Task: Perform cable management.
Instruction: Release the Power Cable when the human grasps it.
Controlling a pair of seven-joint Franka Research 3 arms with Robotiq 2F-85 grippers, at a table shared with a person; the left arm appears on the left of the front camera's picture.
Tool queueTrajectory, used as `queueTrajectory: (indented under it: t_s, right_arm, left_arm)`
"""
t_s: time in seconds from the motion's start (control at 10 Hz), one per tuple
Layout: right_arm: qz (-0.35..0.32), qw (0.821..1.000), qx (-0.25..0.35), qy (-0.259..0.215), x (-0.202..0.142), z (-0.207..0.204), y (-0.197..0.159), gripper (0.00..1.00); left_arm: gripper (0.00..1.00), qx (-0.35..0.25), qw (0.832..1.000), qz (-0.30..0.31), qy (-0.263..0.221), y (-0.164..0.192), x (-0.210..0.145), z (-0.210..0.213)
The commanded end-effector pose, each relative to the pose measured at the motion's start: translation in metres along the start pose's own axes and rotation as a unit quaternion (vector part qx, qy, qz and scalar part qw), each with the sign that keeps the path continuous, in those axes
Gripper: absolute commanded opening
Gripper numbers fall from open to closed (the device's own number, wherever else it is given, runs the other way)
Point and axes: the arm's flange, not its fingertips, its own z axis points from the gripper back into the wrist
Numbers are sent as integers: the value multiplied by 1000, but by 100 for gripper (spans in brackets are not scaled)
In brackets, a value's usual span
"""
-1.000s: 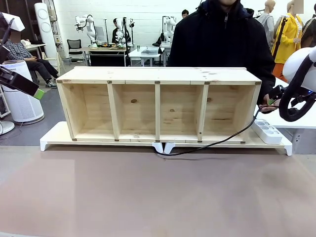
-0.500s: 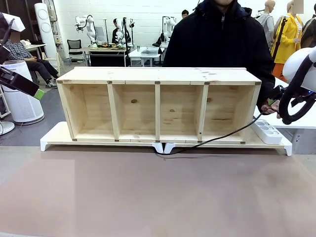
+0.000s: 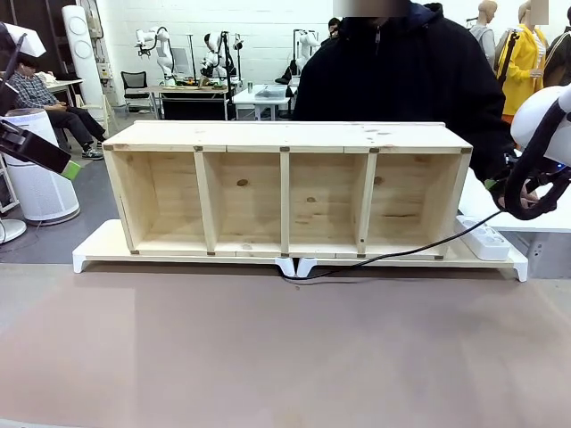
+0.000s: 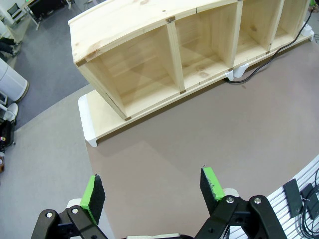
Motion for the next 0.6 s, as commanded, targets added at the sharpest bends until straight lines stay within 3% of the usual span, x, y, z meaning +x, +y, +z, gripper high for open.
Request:
queueTrajectory:
  t_s: [0.0, 0.5]
  right_arm:
    - [-3, 1000, -1, -1, 0, 1, -2, 100]
    - [-3, 1000, -1, -1, 0, 1, -2, 100]
  left_arm:
    - [100, 2, 1000, 0, -4, 0, 2, -1]
    - [100, 2, 1000, 0, -4, 0, 2, -1]
